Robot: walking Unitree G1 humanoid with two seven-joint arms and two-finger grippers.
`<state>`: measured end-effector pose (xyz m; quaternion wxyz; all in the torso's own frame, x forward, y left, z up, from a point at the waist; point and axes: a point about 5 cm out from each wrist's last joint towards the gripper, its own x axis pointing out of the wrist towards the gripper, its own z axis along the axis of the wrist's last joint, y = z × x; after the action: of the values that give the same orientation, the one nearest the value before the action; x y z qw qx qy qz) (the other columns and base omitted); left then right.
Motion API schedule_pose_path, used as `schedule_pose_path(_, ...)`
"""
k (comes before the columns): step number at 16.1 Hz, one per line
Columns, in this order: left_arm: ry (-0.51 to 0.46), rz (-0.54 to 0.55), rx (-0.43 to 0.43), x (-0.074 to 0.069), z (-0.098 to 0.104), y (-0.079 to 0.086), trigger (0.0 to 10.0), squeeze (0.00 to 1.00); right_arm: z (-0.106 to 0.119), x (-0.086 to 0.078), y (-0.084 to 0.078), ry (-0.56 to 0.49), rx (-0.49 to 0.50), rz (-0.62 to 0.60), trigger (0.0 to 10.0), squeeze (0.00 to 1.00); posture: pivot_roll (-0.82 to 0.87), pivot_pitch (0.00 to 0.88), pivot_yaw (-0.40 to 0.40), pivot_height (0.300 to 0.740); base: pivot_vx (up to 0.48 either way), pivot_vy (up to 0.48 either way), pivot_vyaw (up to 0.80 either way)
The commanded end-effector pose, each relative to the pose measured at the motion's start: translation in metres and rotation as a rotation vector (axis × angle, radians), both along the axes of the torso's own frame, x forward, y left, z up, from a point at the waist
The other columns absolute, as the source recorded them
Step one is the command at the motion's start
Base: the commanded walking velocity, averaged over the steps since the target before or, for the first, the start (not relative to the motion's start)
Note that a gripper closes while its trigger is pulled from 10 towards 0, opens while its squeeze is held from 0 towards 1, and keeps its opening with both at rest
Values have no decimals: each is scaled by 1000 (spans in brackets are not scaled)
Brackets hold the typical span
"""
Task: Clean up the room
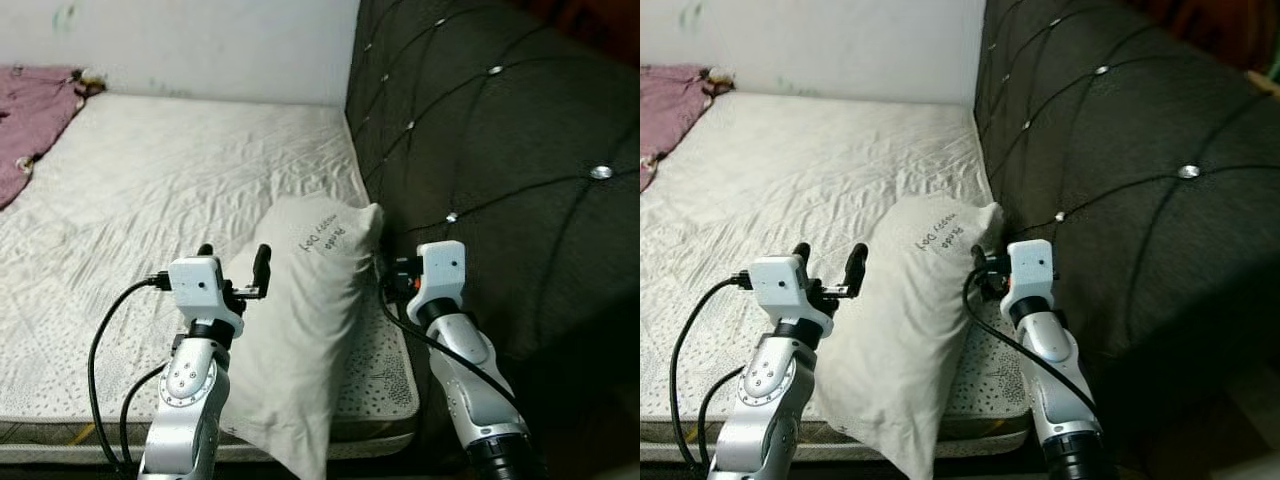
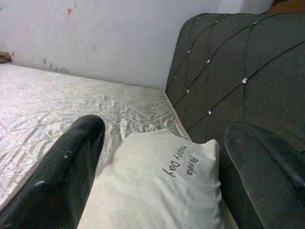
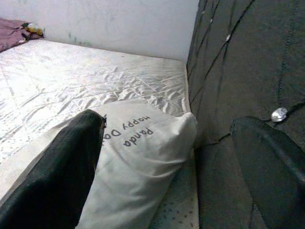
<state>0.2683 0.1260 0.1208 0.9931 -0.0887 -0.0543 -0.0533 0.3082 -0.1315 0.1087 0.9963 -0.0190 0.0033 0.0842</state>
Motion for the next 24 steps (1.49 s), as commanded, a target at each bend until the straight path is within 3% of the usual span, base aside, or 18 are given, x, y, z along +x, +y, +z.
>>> schedule_pose_path(1, 7, -16, -13, 0, 0, -4, 10000, 0, 2, 1, -5, -10, -4, -13, 10000, 0, -65, 30, -55, 740, 0, 480, 0)
schedule_pose_path(10, 10, -17, -24, 1, 1, -5, 10000, 0, 0, 1, -4, 5, -15, -2, 10000, 0, -66, 32, -57, 740, 0, 480, 0)
schedule_pose_path(16, 9, 0, -8, 1, 1, -4, 10000, 0, -1, 0, -2, -1, -68, 30, 10000, 0, -67, 30, -58, 740, 0, 0, 133)
schedule_pose_path(20, 16, 9, 31, -1, -1, -1, 10000, 0, -2, 1, 0, 7, -24, 21, 10000, 0, -53, 33, -58, 740, 0, 0, 391)
schedule_pose_path(24, 48, 44, 101, -12, -4, 16, 10000, 0, -5, 1, -3, 47, -64, -3, 10000, 0, -27, 80, -57, 740, 0, 0, 0)
